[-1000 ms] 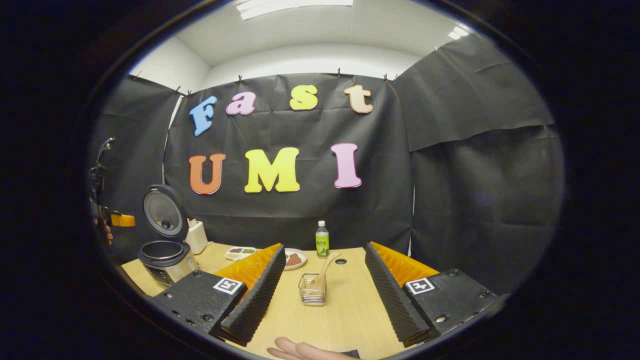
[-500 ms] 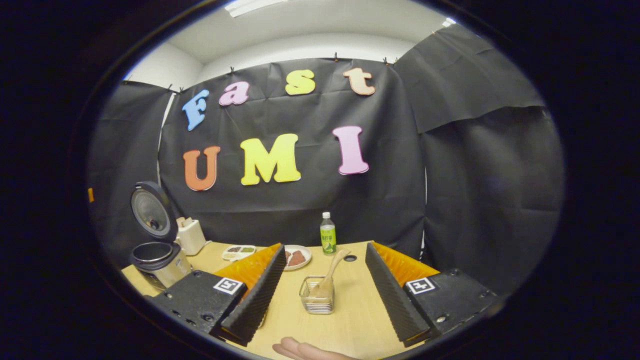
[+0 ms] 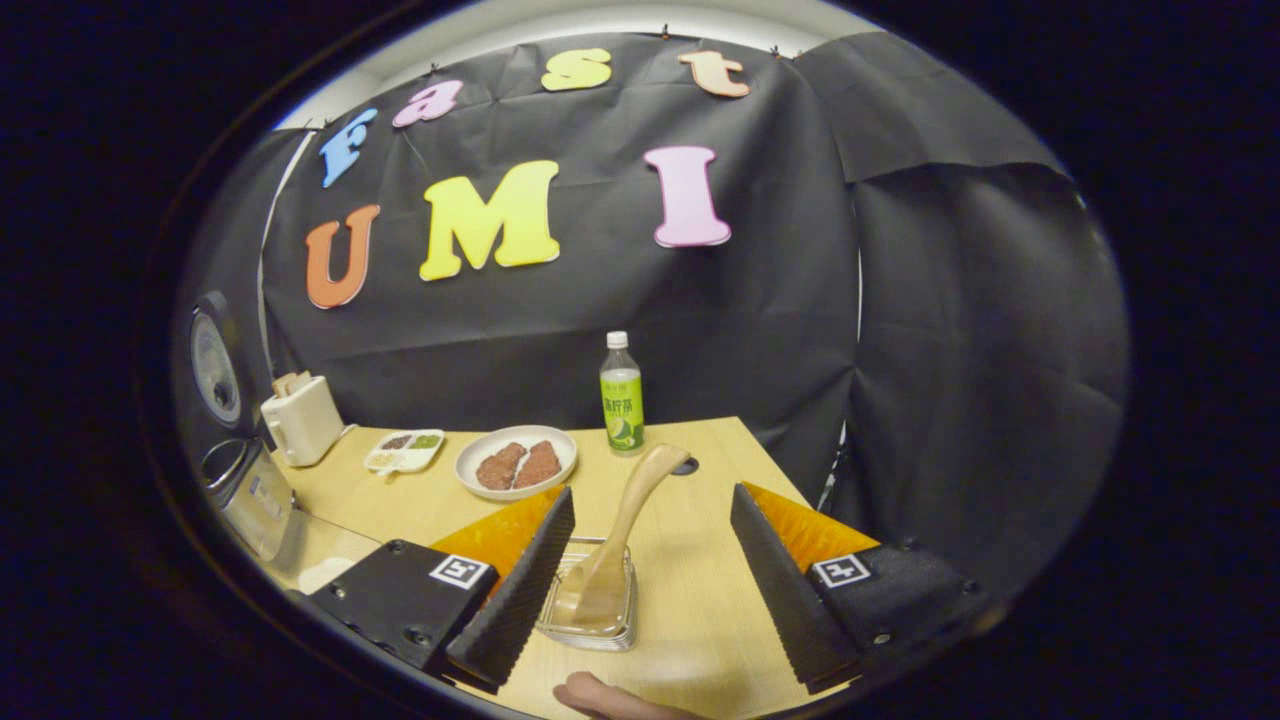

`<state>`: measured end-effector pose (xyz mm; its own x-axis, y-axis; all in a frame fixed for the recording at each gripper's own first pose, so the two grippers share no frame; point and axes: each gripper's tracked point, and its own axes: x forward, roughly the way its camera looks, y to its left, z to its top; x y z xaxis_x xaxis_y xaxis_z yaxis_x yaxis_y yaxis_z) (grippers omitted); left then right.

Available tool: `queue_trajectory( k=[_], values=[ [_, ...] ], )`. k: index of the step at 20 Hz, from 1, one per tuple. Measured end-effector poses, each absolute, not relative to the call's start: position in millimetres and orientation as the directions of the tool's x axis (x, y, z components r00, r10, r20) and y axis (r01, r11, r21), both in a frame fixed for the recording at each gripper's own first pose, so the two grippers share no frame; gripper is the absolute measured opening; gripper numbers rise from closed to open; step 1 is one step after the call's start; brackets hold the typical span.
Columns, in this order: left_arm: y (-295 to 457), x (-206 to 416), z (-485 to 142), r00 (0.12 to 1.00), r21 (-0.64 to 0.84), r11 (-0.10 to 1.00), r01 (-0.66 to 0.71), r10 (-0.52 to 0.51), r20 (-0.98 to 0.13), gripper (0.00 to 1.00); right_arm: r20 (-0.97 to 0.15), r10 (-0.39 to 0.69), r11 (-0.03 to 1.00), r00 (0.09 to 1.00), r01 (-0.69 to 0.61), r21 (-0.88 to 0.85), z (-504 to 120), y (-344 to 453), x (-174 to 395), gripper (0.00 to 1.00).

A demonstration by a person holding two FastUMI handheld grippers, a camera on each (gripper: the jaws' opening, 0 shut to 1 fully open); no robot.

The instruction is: Close the left gripper, press the button to open the rice cooker; take a wooden spoon from the chopstick holder with the right hand, scoop a spoonful of rice and pour it into the rice cooker, then put the wooden spoon back into the chopstick holder.

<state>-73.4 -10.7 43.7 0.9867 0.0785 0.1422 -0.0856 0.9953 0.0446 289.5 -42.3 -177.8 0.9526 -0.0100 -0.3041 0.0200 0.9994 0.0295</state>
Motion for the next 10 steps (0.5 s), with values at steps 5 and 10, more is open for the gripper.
queue_trajectory(
  k=[5, 10],
  values=[
    [-18.6, -81.4, 49.1, 0.985, 0.048, 0.996, -0.069, 0.060, 0.164, 0.95, -0.404, 0.047, 0.990, 0.913, 0.012, 0.142, -214.1, -36.2, 331.3, 0.83],
    [-25.0, -86.4, 46.4, 0.988, 0.065, 0.996, -0.054, 0.044, 0.147, 0.95, -0.456, 0.171, 0.984, 0.873, -0.125, 0.128, -237.0, -12.2, 364.5, 0.87]
  ],
)
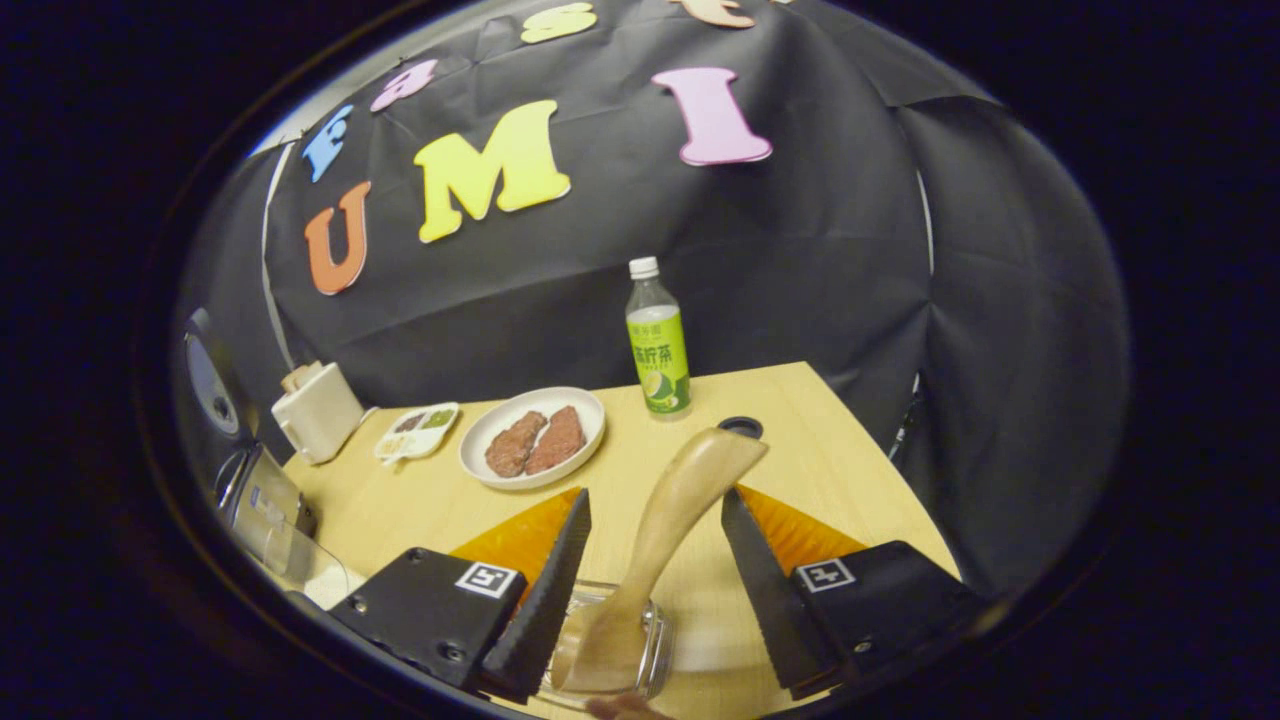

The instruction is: Close the left gripper, press the button to open the rice cooker; take a wooden spoon from the chopstick holder with the right hand, scoop a spoonful of rice and pour it into the rice cooker, then put the wooden spoon back into the chopstick holder.

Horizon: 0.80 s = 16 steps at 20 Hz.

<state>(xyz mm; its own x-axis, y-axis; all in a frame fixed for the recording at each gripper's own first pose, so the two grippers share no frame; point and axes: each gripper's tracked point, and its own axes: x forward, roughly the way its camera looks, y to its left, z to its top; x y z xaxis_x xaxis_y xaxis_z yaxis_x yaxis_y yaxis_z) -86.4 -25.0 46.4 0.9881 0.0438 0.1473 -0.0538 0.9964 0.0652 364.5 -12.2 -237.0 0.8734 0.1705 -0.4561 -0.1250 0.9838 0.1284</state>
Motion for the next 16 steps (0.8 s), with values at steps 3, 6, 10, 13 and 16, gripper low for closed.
queue_trajectory(
  k=[3, 6, 10, 13, 16],
  values=[
    [-25.8, -92.3, 49.3, 0.986, 0.076, 0.996, -0.048, 0.035, 0.164, 0.95, -0.432, 0.218, 0.970, 0.875, -0.147, 0.193, -232.4, -3.9, 363.8, 0.61],
    [-22.6, -97.4, 49.0, 0.987, 0.067, 0.997, -0.041, 0.030, 0.161, 0.94, -0.361, 0.260, 0.949, 0.896, -0.169, 0.265, -208.1, 4.8, 347.7, 0.23],
    [-15.3, -104.3, 50.8, 0.985, 0.038, 0.999, -0.037, 0.030, 0.169, 0.94, -0.297, 0.242, 0.963, 0.923, -0.191, 0.191, -175.2, 9.0, 324.5, 0.18],
    [-10.6, -109.6, 50.1, 0.984, 0.035, 0.999, -0.033, 0.026, 0.176, 0.94, -0.255, 0.209, 0.976, 0.944, -0.184, 0.118, -149.6, 8.5, 312.2, 0.19],
    [-7.1, -117.5, 49.6, 0.985, 0.035, 0.999, -0.031, 0.025, 0.171, 0.94, -0.227, 0.198, 0.979, 0.954, -0.182, 0.089, -125.9, 16.1, 294.3, 0.19]
  ],
)
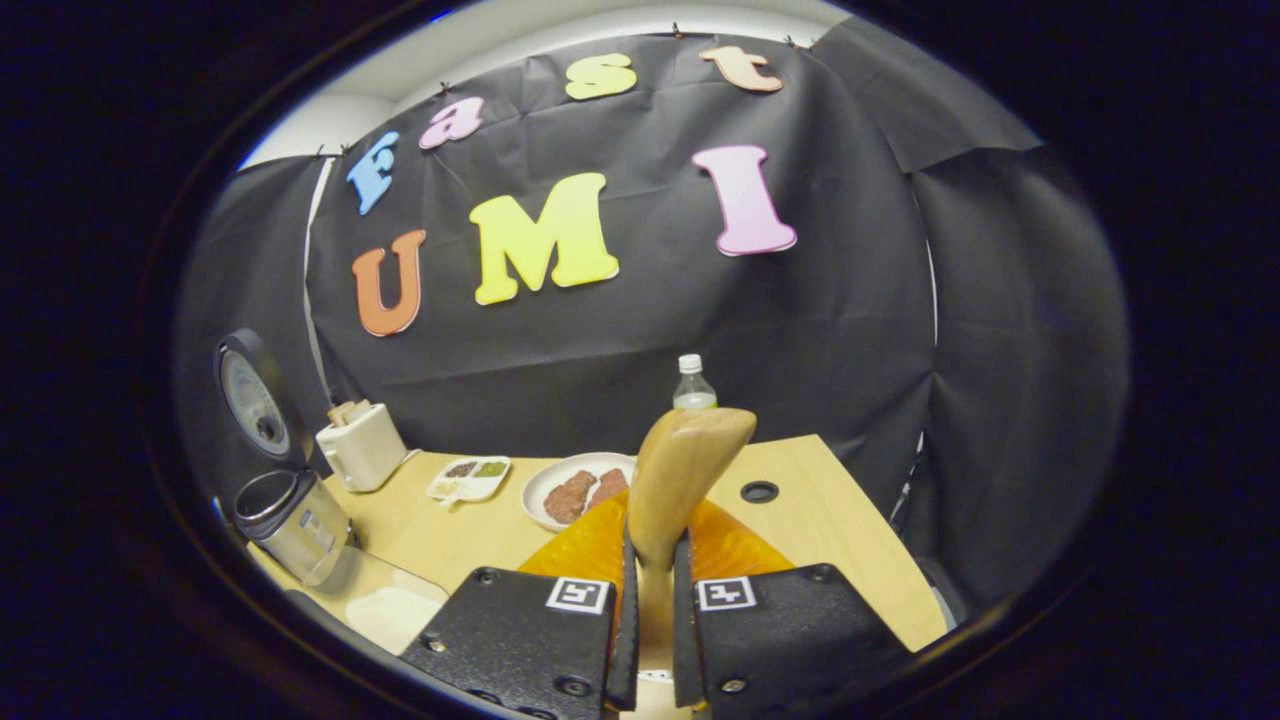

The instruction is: Close the left gripper, press the button to open the rice cooker; take a wooden spoon from the chopstick holder with the right hand, scoop a spoonful of rice and pour it into the rice cooker, then put the wooden spoon back into the chopstick holder.

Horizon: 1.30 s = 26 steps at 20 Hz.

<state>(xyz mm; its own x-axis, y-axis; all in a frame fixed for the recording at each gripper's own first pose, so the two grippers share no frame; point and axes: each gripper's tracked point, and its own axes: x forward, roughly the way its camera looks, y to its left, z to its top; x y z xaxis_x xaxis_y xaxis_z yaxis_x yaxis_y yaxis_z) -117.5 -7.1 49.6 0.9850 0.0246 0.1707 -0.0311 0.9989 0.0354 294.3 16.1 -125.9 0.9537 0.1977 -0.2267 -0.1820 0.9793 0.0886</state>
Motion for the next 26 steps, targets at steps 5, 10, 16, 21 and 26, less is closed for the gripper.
queue_trajectory(
  k=[5, 10, 16, 21, 26],
  values=[
    [-5.7, -129.3, 49.2, 0.986, 0.032, 0.999, -0.014, 0.009, 0.168, 0.94, -0.196, 0.237, 0.971, 0.951, -0.227, 0.075, -98.1, 52.2, 256.2, 0.19],
    [-8.0, -140.1, 49.9, 0.986, 0.029, 1.000, 0.008, -0.012, 0.169, 0.94, -0.144, 0.284, 0.959, 0.948, -0.283, 0.027, -75.0, 113.0, 220.2, 0.16],
    [0.0, -141.5, 43.9, 0.987, 0.031, 1.000, -0.002, -0.003, 0.159, 0.94, -0.133, 0.347, 0.933, 0.928, -0.356, -0.046, -94.7, 200.0, 190.3, 0.15],
    [15.3, -138.0, 31.8, 0.992, 0.005, 1.000, -0.012, 0.012, 0.125, 0.94, -0.167, 0.301, 0.928, 0.939, -0.329, -0.176, -144.9, 234.0, 196.0, 0.15],
    [33.8, -136.2, 24.4, 0.994, -0.030, 0.999, -0.026, 0.029, 0.107, 0.95, -0.116, 0.129, 0.944, 0.985, -0.158, -0.291, -177.7, 220.7, 221.5, 0.16]
  ],
)
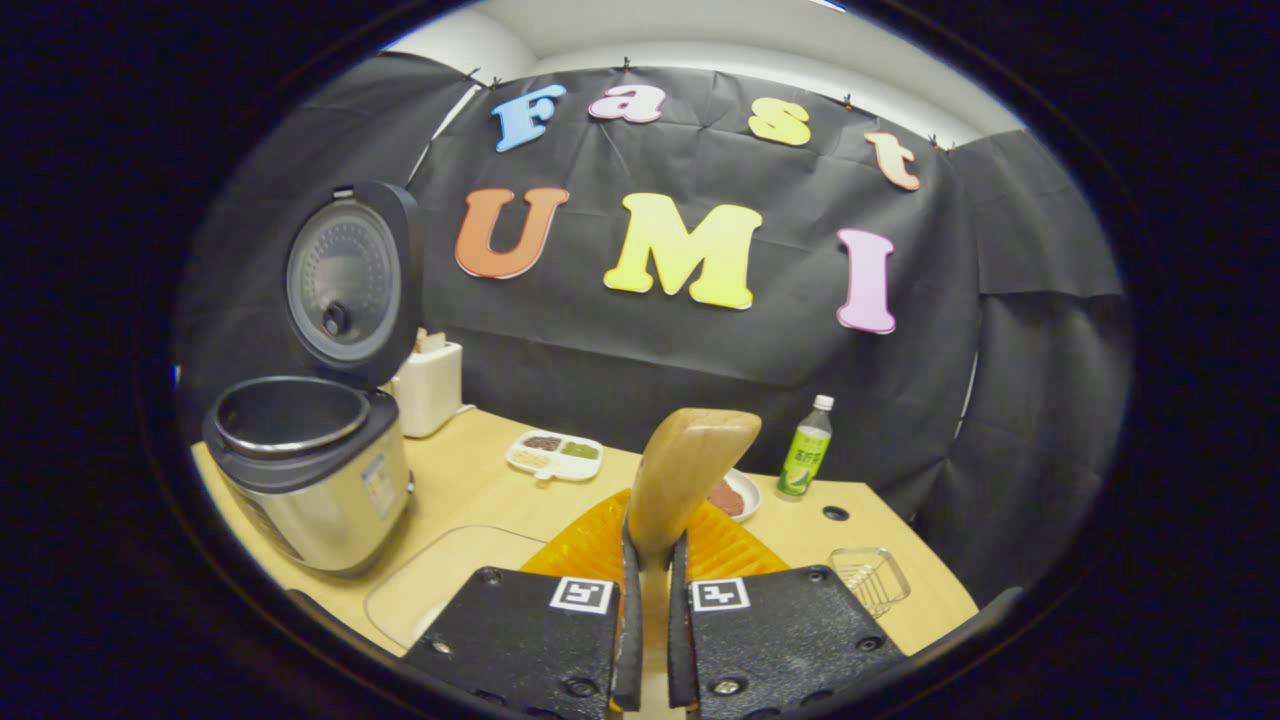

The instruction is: Close the left gripper, press the button to open the rice cooker; take a wooden spoon from the chopstick holder with the right hand, scoop a spoonful of rice and pour it into the rice cooker, then put the wooden spoon back into the chopstick holder.

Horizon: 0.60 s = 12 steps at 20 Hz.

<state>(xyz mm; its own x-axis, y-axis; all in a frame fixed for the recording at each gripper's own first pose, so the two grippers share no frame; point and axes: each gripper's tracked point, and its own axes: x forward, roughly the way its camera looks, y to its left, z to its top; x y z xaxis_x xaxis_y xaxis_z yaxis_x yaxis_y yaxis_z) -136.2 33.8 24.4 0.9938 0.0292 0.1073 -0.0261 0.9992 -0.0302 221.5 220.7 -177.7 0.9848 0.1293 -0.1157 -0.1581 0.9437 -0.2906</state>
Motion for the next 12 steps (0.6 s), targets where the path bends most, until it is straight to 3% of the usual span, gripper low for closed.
queue_trajectory(
  k=[2, 7, 12],
  values=[
    [37.5, -137.8, 21.2, 0.994, -0.043, 0.999, -0.025, 0.029, 0.103, 0.94, -0.143, 0.125, 0.935, 0.982, -0.165, -0.314, -199.4, 226.3, 223.8, 0.16],
    [40.0, -137.5, 16.4, 0.995, -0.031, 0.999, -0.029, 0.032, 0.097, 0.94, -0.262, 0.301, 0.924, 0.917, -0.348, -0.159, -229.5, 276.5, 197.8, 0.16],
    [35.6, -134.7, 12.3, 0.996, -0.021, 0.999, -0.024, 0.026, 0.088, 0.94, -0.278, 0.355, 0.925, 0.892, -0.379, -0.035, -230.0, 278.2, 193.0, 0.15]
  ],
)
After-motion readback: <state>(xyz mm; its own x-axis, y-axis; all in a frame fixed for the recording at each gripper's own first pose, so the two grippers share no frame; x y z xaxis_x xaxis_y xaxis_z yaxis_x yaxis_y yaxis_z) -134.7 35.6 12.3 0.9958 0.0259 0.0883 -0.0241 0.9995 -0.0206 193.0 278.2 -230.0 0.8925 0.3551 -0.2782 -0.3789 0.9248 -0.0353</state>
